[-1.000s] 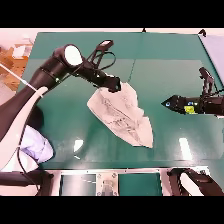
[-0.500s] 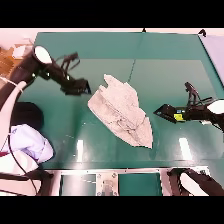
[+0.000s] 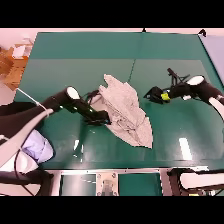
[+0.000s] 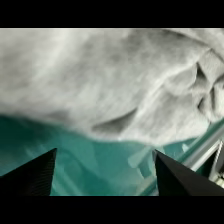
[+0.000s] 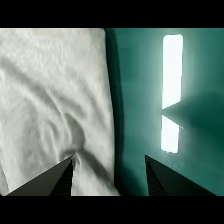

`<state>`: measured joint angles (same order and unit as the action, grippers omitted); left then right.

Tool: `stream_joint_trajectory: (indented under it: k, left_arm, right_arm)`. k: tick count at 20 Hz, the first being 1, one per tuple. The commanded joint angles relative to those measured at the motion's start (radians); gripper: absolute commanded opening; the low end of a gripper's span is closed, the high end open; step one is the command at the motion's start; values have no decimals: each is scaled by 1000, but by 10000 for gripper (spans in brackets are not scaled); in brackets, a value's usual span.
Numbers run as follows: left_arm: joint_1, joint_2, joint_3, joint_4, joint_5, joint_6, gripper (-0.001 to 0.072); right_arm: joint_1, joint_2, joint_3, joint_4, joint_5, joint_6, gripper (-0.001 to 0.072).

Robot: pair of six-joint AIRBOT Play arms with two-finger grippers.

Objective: Fold the shirts.

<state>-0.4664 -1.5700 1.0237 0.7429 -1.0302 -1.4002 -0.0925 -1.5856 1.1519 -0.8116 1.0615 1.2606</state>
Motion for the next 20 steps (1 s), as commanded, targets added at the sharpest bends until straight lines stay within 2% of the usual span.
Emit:
stream_joint_trajectory:
  k: [1,2,3,6,7,8,10,13,15,20]
  left_arm:
    - [-87,-11,-27,-24,195,-25,483]
    - [-85,-16,-27,-24,192,-25,399]
    - [-84,-18,-27,-16,196,-25,357]
    - [-84,-18,-26,16,207,-24,351]
    - [-84,-16,-26,37,205,-20,61]
    - [-84,-14,-21,76,201,-14,27]
    - [-62,-6,11,168,152,-18,20]
    - [40,39,109,259,32,-33,20]
    - [131,108,208,302,-46,-31,19]
    - [290,282,545,315,-209,48,20]
  right_arm:
    - [55,-187,182,9,48,18,511]
    - [71,-223,213,10,56,23,510]
    - [84,-250,235,11,58,22,510]
    - [117,-297,266,32,57,22,488]
    - [123,-302,269,48,55,22,419]
    - [123,-303,272,63,55,21,294]
    - [119,-302,301,79,76,17,12]
    - [83,-267,359,79,191,-9,8]
    - [43,-175,364,79,220,-9,8]
    - [-34,224,364,118,266,-51,9]
